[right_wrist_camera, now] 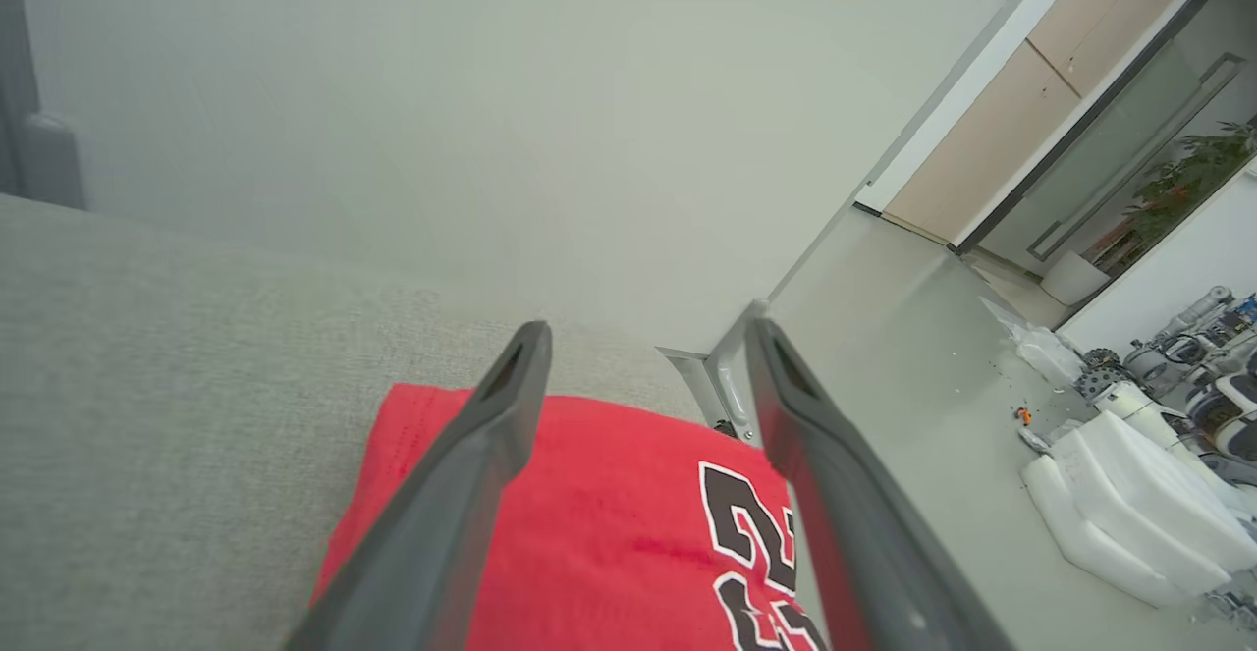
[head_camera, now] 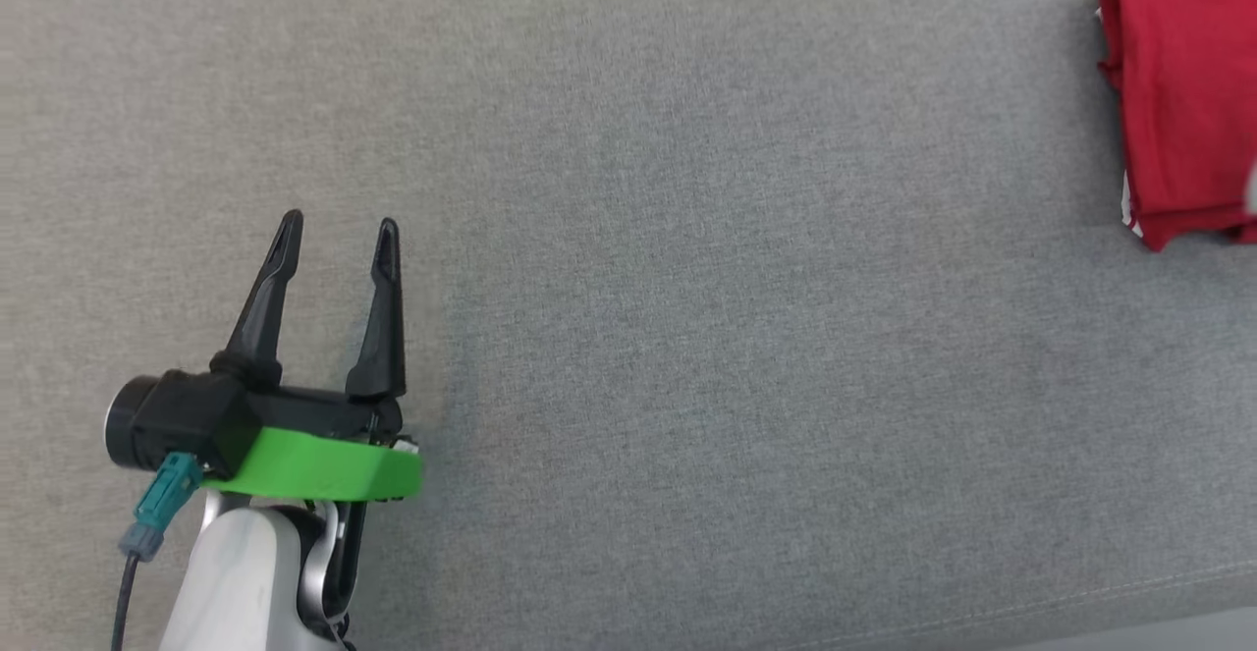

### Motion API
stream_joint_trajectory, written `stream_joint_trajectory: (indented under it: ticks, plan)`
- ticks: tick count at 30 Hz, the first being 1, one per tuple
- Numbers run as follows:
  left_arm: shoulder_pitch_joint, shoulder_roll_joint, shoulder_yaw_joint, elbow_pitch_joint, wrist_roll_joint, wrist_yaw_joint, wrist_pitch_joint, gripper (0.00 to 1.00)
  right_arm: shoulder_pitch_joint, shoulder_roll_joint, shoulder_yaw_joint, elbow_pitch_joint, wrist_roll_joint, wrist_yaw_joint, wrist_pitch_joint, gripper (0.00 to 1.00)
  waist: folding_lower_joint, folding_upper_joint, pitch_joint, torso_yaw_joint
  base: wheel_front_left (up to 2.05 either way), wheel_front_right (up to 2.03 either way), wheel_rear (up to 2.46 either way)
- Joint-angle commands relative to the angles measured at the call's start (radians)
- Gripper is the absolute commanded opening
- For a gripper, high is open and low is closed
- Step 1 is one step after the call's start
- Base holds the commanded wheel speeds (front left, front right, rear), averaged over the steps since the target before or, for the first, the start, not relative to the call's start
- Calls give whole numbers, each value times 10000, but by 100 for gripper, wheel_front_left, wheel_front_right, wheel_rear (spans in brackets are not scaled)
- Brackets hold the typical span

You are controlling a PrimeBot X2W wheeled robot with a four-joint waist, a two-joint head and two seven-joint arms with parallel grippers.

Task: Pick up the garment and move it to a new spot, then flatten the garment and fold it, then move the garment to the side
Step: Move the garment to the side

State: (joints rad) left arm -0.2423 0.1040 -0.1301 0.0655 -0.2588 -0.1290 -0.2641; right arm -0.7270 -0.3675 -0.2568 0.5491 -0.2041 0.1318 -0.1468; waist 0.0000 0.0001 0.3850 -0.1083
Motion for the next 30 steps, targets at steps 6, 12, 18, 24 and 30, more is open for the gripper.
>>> stream_joint_trajectory:
  ticks: [6,12,18,24,30]
  plan:
    - [491,-286,542,351,-50,-30,5,100,1868,806,1314,-1003,2203,-23,-1067,100,0,-1,-1399,389,0,0,0]
    - [798,-441,979,766,15,-30,6,100,3451,1178,2439,-1871,3578,-23,-1179,100,0,-1,-2154,591,0,0,0]
    - [1097,-506,1111,1229,105,-30,6,100,4685,1669,2537,-2330,3671,-23,-1185,100,0,-1,-2814,791,0,0,0]
    - [1437,-524,1058,1840,284,-30,6,100,5589,2220,2460,-2315,3387,-23,-1186,100,0,-1,-3445,936,0,0,0]
    - [1625,-521,1329,2247,243,-30,6,100,6021,2528,2560,-2114,3226,-23,-1187,100,0,-1,-3731,905,0,0,0]
